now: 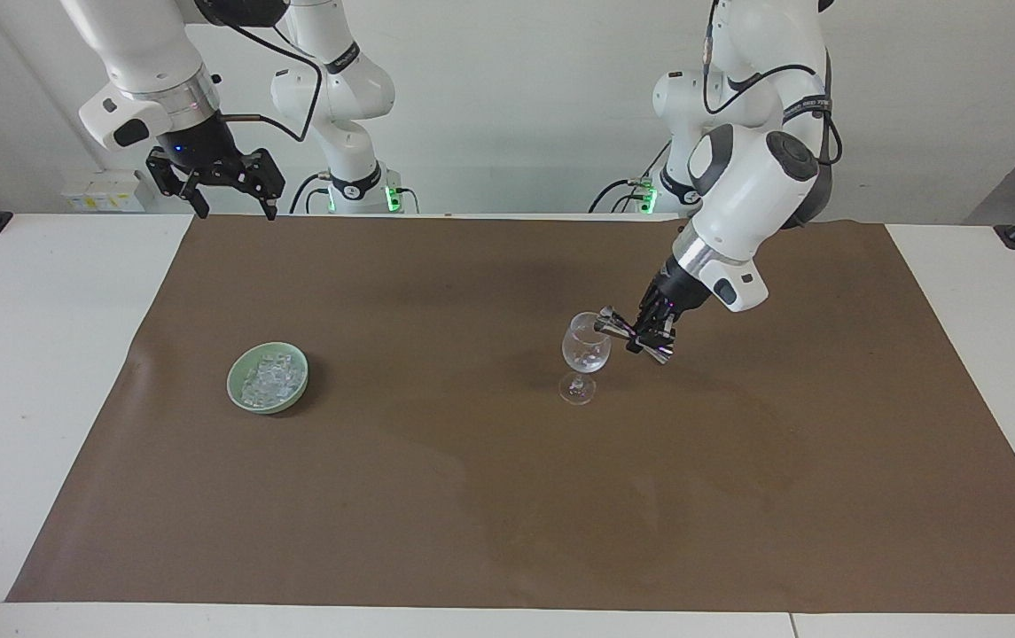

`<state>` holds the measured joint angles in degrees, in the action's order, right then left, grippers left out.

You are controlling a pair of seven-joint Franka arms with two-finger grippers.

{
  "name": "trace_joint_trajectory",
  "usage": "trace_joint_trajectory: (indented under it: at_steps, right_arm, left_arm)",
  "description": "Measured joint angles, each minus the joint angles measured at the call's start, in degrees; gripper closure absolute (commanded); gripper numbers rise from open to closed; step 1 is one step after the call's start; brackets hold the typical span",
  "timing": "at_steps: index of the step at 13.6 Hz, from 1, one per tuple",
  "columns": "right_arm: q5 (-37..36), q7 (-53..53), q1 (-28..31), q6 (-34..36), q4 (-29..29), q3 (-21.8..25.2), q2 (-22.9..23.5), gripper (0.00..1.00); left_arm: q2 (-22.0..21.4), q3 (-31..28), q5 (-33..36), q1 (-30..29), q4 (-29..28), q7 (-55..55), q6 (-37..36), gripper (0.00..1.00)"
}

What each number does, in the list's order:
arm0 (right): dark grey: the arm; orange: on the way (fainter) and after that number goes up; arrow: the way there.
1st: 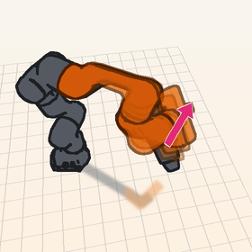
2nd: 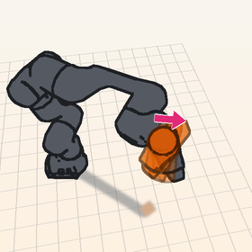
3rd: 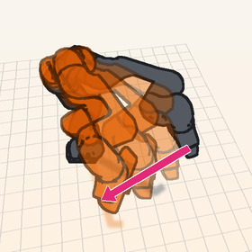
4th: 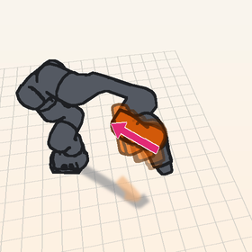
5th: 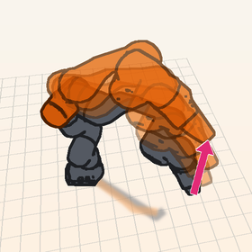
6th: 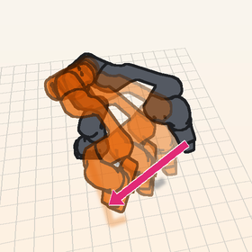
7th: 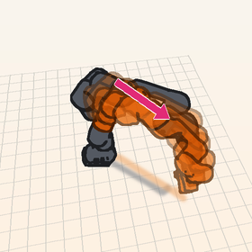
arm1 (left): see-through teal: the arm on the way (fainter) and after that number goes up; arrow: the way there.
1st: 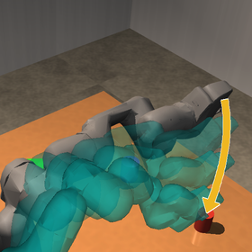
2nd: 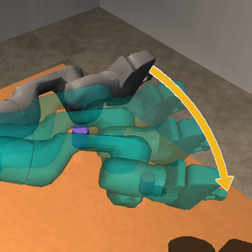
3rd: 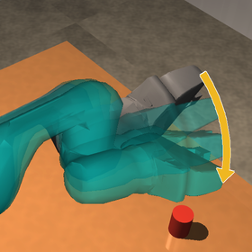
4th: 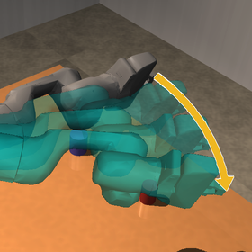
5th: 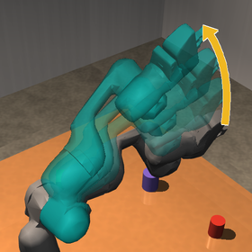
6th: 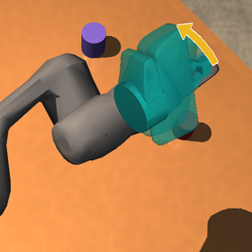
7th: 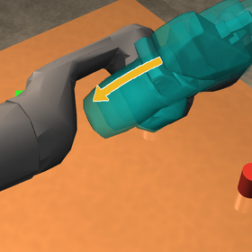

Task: Pour wine and add ice with both arms
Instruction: 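Tilt the jigger over the clear glass with the left gripper to pour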

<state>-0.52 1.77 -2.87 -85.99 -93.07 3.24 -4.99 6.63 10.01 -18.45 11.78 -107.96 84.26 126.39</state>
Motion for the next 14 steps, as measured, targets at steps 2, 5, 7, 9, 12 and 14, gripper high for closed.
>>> trace_joint_trajectory:
  at_steps: [2, 5, 7, 9, 12, 14]
  right_arm:
    - [0.0, 0.0, 0.0, 0.0, 0.0, 0.0, 0.0, 0.0]
    - [0.0, 0.0, 0.0, 0.0, 0.0, 0.0, 0.0, 0.0]
    - [0.0, 0.0, 0.0, 0.0, 0.0, 0.0, 0.0, 0.0]
    - [0.0, 0.0, 0.0, 0.0, 0.0, 0.0, 0.0, 0.0]
    - [0.0, 0.0, 0.0, 0.0, 0.0, 0.0, 0.0, 0.0]
    - [0.0, 0.0, 0.0, 0.0, 0.0, 0.0, 0.0, 0.0]
  left_arm:
    - [0.0, 0.0, 1.1, 0.0, 0.3, 0.0, -0.1, 1.0]
    - [0.0, 0.0, 3.7, 0.2, 1.3, 0.0, -0.7, 1.0]
    - [0.0, 0.0, 5.1, 1.2, 2.1, 0.6, -1.6, 1.0]
    - [-0.1, 0.0, 7.0, 2.6, 3.0, 2.3, -2.1, 1.0]
    - [-0.1, 0.0, 10.4, 4.1, 4.4, 3.3, -3.0, 1.0]
    - [-0.1, -0.1, 12.1, 4.4, 4.9, 3.3, -3.4, 1.0]
